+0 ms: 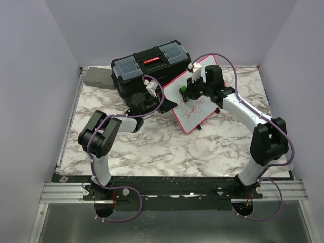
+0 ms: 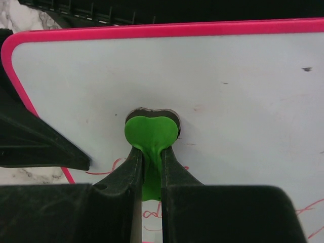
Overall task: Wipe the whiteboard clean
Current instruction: Erase the whiteboard at the whiteboard stand.
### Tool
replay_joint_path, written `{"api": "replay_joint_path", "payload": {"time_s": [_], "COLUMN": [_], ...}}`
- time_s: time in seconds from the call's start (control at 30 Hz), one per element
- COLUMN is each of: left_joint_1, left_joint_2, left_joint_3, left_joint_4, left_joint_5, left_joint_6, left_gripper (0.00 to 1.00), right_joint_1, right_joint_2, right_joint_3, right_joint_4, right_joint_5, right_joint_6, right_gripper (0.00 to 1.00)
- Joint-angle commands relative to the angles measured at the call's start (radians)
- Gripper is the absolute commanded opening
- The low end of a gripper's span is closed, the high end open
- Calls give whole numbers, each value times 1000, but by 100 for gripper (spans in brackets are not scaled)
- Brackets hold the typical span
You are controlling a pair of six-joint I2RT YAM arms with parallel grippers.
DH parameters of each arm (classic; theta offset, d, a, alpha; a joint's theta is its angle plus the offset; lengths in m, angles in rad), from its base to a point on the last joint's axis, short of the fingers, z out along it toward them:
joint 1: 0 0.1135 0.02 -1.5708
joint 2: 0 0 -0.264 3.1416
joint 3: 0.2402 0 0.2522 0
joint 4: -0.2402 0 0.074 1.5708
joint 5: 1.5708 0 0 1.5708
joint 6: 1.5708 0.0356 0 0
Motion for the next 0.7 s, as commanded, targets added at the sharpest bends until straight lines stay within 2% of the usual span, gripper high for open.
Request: {"api": "replay_joint_path", "payload": {"time_s": [0.0, 0.23, 0.67], "left_joint_1": [-37, -37, -37], "left_joint_2": [-15, -26, -31], "left_joint_3": [-11, -20, -8], "left_joint_4": [-15, -21, -30], "left_joint_5": [119, 95, 82], "left_joint_6": [16, 10, 3], "left_gripper": [0, 0, 0], "right_joint_1": [58, 132, 221], "right_joint_2": [-10, -20, -101], "right_joint_3": [-39, -96, -257], "right_joint_4": [-91, -127, -163], "right_joint_5": [58, 207, 251], "right_joint_6": [-33, -54, -110], "right_gripper": [1, 1, 1]}}
